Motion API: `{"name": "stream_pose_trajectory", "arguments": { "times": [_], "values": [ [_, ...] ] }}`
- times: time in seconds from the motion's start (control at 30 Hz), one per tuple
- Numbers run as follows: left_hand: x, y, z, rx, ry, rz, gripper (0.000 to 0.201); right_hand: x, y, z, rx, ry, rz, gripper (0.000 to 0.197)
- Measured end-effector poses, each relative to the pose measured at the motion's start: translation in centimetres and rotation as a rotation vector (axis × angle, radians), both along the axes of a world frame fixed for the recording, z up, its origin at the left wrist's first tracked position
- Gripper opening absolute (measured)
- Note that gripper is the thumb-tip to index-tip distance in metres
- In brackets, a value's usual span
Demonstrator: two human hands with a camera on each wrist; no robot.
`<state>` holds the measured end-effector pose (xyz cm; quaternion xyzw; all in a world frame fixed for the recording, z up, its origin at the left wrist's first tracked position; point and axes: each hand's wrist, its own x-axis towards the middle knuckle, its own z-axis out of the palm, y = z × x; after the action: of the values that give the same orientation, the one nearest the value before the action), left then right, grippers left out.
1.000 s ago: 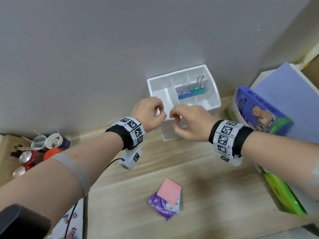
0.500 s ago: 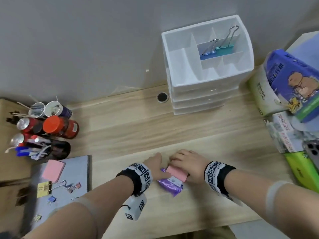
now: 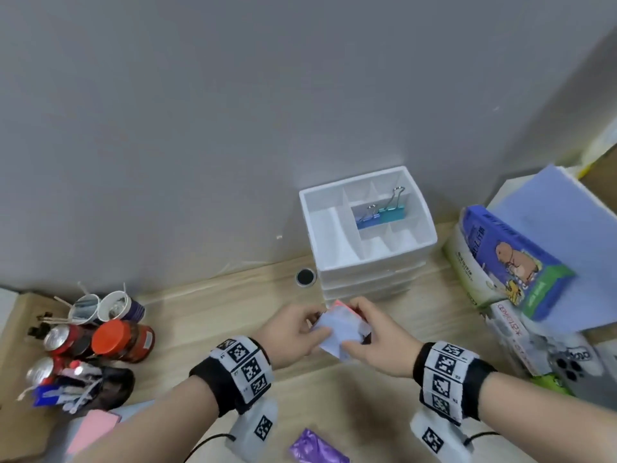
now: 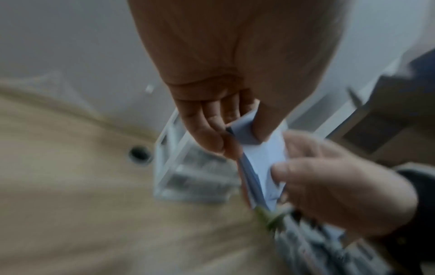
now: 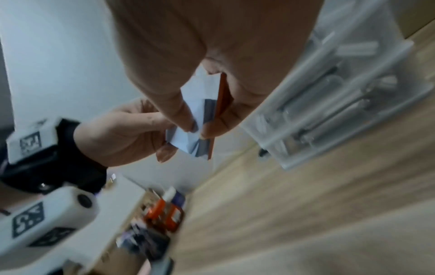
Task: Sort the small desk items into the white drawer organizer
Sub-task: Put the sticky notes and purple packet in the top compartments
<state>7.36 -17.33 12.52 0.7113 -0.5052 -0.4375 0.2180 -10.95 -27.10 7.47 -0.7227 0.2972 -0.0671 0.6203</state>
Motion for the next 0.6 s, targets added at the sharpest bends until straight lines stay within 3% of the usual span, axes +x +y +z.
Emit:
{"name": "stream_pose_trajectory", "arguments": {
  "times": [0.1,0.23,0.4,0.6],
  "values": [
    [2.1,-3.0,7.0,-0.117,-0.171,-0.092,0.003,-0.4,-1.8,2.1,0.059,-0.076,-0.107,0.044],
    [5.4,-9.5,12.9,-0.184,-0.367,-0.14,0.007,-1.9,-3.4,2.3,-0.016,0.106,-0.01,0.031],
    [6.6,-17.3,10.2,-0.027,-0.589,-0.242,0.018,-3.3,-3.8,0.1,-0.202,0.371,0.188,0.025],
    [5.7,-19.0,5.6,0.119,-0.887,-0.446,0.016,-3.5,-2.0,-3.1,-0.328,0.537,0.445,0.033]
  ]
}}
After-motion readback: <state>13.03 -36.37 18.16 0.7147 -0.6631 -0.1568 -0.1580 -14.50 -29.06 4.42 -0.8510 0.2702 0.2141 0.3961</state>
